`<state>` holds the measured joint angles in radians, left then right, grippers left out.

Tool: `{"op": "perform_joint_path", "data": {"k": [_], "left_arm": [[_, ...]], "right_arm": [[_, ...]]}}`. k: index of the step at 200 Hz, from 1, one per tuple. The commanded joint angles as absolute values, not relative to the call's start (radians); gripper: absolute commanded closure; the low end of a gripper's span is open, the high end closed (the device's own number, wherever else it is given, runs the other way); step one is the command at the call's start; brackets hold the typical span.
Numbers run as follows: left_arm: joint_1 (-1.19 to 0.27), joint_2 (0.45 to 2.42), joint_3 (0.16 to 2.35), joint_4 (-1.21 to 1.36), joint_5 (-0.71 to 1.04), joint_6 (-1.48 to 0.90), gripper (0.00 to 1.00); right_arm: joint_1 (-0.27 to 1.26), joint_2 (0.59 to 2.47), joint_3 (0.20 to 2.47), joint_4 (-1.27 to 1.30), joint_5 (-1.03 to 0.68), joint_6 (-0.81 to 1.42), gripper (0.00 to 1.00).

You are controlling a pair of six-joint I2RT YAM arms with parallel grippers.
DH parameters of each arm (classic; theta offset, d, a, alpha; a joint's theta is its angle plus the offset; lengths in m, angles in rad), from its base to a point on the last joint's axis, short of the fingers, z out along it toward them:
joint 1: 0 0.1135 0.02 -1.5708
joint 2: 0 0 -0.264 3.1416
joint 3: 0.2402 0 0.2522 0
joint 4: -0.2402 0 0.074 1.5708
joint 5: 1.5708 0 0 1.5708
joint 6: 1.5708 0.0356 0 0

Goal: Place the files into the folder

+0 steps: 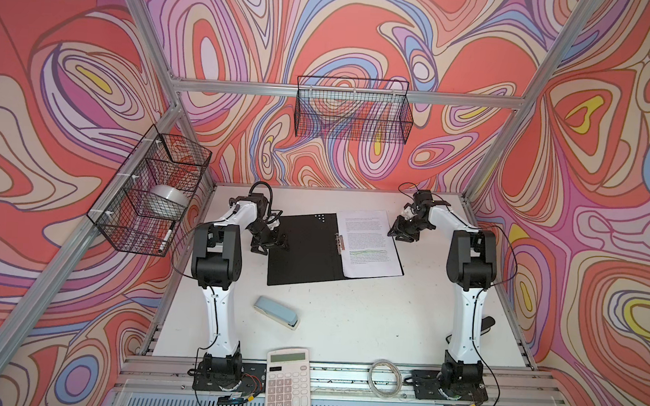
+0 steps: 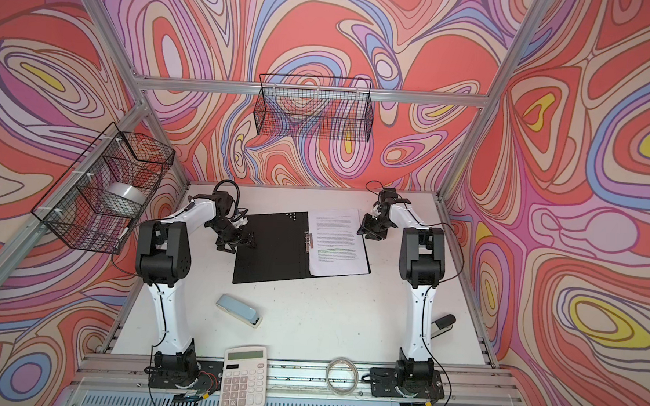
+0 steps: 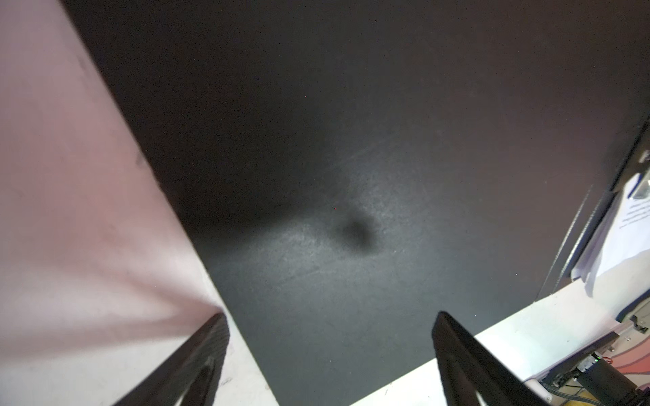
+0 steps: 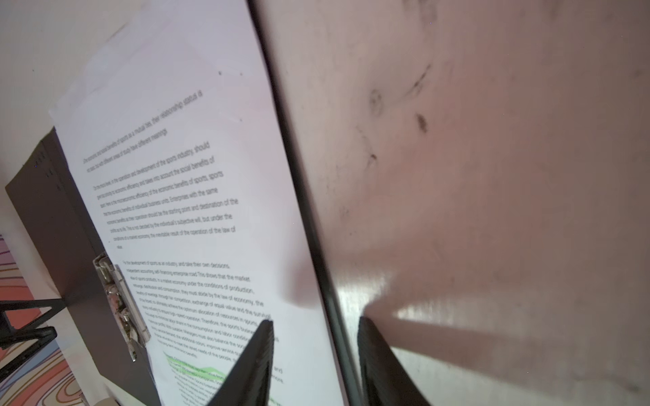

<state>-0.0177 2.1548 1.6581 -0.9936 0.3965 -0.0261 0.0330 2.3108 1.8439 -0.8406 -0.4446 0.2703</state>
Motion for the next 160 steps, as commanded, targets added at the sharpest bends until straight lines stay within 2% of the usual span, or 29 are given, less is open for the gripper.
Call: {"op": "perform_joint_path", "data": {"k": [1, 101, 160], "left_arm": [[-0.011, 2.195, 1.697, -1.054, 0.422, -0.005, 0.09], [-0.011, 2.235, 1.729, -1.077, 0.45, 0.041, 0.1], [-0.01, 2.153, 1.685, -1.055, 0.402, 0.082, 0.1]], "right_arm": [[0.037, 2.305, 1.787, -0.893, -0.431, 0.244, 0.58], [0.093, 2.181, 1.596, -0.919, -0.403, 0.24, 0.59], [0.11, 2.087, 1.481, -0.868, -0.371, 0.306, 0.58]]}}
